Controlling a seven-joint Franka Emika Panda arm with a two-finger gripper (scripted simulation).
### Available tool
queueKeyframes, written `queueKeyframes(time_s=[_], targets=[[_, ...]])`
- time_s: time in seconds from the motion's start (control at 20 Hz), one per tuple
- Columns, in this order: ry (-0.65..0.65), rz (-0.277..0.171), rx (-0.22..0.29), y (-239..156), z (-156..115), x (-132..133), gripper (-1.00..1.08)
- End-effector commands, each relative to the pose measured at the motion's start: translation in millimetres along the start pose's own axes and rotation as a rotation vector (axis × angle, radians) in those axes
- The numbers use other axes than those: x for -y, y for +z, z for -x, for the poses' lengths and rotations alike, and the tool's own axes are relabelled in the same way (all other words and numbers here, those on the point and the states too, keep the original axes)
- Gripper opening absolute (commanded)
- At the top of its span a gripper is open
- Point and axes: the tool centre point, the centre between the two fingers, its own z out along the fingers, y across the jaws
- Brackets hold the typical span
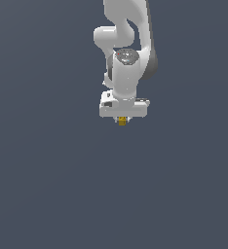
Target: Pick up the object and move it to a goal position.
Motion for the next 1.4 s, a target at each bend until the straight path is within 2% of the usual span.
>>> queueKeyframes(time_s=[0.0,0.4,0.7,1.0,1.35], targets=[[0.000,-0.001,0.000,-27.6,-0.5,-7.1,-1.00],[0.000,-0.001,0.000,-108.6,-4.3,-28.0,-1.00],[0.000,0.000,0.000,-152.2,-7.7,-39.5,-1.00],[0.000,0.001,0.000,-177.2,-10.6,-46.0,-1.00],[0.000,0.001,0.000,-182.9,-12.5,-47.5,-1.00]])
